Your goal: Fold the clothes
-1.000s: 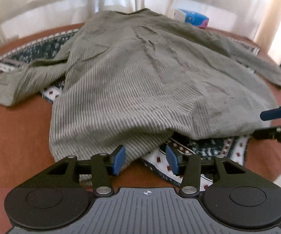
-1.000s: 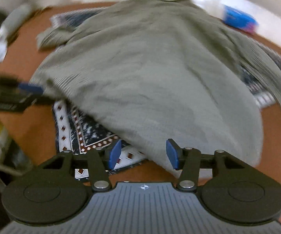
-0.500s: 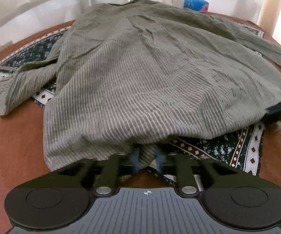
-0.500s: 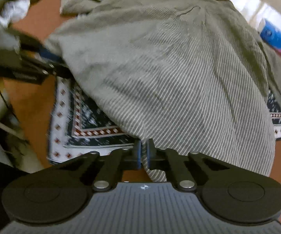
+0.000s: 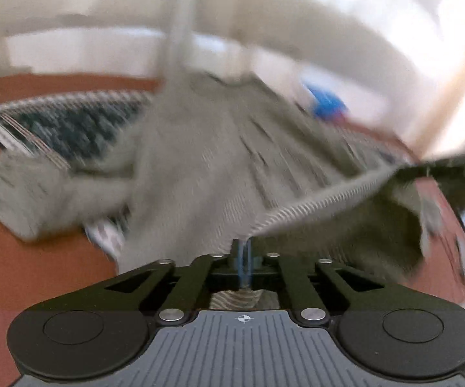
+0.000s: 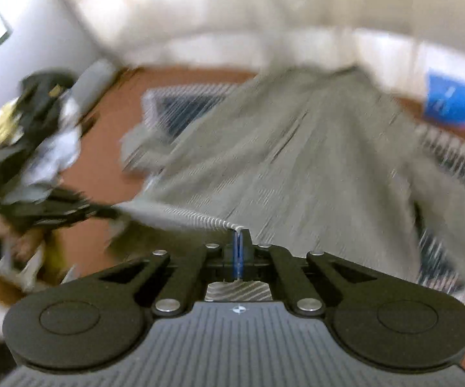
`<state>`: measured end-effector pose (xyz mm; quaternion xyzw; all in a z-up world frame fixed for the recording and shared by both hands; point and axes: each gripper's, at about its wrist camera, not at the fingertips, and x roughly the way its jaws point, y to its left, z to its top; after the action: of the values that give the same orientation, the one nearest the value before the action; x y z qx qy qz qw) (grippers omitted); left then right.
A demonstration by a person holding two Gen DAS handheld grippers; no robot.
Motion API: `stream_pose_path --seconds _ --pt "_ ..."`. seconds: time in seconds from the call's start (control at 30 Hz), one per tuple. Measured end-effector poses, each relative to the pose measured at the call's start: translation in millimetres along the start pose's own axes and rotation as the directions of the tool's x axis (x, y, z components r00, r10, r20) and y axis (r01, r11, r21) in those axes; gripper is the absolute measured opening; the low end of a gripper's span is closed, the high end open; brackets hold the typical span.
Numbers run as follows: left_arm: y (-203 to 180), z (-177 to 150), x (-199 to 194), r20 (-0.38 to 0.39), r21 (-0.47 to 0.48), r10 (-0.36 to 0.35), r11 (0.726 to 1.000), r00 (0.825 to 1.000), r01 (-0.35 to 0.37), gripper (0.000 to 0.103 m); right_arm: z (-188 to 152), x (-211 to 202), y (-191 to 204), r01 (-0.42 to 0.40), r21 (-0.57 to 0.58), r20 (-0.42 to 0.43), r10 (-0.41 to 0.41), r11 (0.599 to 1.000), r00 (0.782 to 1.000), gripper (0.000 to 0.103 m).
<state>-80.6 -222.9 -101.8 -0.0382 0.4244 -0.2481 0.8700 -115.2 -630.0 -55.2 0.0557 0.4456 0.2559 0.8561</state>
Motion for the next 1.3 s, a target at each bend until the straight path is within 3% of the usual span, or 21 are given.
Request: stream_pose_path --seconds 0.07,0.17,0.27,0.4,0.53,0.67,0.8,1.03,1.07,1.1,1.13,1.17,1.2,1.3 --pt "3.4 12.8 19.9 0.004 -0.036 0.085 0.996 0.996 -0.085 0.033 12.0 24.7 -15.4 0.089 0.059 0.038 -0.092 0.994 0.995 0.008" --pt "-0.3 13.5 29.0 -0.024 -0.036 0.107 0.993 0.994 -0.108 0.035 18.0 56.7 -35.5 0.203 0.146 0.017 -0.208 0.968 0.978 0.022" --pt "-13.6 -4.1 10.2 -0.019 -0.013 0.083 0.996 0.996 -0.083 0.045 6.0 45.9 -29.2 0.213 0.16 0.05 -0.224 0.964 0.973 0.022" --pt "-32.0 -42.3 -5.2 -0.082 -0.041 -0.037 0.999 0.996 0.033 0.048 -27.0 18.2 -3.2 0.103 0.163 0.079 -0.118 0.981 0.99 0.029" --pt "-68.2 -77.5 13.1 -0.154 0.077 -0.025 0.996 0.988 0.037 0.049 -63.9 28.1 21.6 0.089 0.106 -0.025 -0.087 0.99 0.996 0.03" --pt "-91.9 -85.6 29.4 -0.108 0.162 0.054 0.986 0.993 -0.036 0.054 -96.4 45.5 41.2 0.144 0.032 -0.104 -0.14 0.989 0.985 0.031" --pt "-103.2 -84.4 37.6 -0.083 0.27 0.087 0.961 0.993 -0.062 0.059 -110.9 52.9 53.9 0.223 -0.09 -0.11 -0.232 0.971 0.966 0.04" --pt "-105.6 -90.4 60.1 -0.164 0.376 0.108 0.926 0.981 -0.04 0.059 -111.0 71.1 57.1 0.299 -0.255 -0.094 -0.331 0.92 0.939 0.045" --pt "-105.2 -91.1 61.6 -0.175 0.378 0.102 0.925 0.979 -0.029 0.048 -111.8 73.8 56.5 0.298 -0.267 -0.104 -0.335 0.917 0.937 0.044" --pt "-103.9 -91.2 62.9 -0.19 0.377 0.095 0.926 0.977 -0.017 0.031 -113.0 76.0 55.1 0.287 -0.273 -0.115 -0.327 0.918 0.938 0.042" --pt "-101.9 -90.1 63.8 -0.212 0.372 0.087 0.928 0.973 -0.002 0.007 -113.5 79.4 54.2 0.274 -0.278 -0.133 -0.319 0.921 0.938 0.038" --pt "-98.8 -87.2 63.1 -0.234 0.357 0.068 0.934 0.97 0.021 0.003 -113.2 80.7 52.1 0.258 -0.276 -0.156 -0.308 0.926 0.939 0.016" --pt "-94.3 -82.2 59.4 -0.249 0.333 0.035 0.941 0.968 0.052 0.002 -111.3 80.1 49.6 0.238 -0.264 -0.178 -0.289 0.935 0.941 0.001" --pt "-78.6 -58.8 43.3 -0.269 0.251 -0.081 0.956 0.96 0.151 0.0 -92.0 60.4 35.9 0.125 -0.16 -0.193 -0.155 0.979 0.969 0.001"
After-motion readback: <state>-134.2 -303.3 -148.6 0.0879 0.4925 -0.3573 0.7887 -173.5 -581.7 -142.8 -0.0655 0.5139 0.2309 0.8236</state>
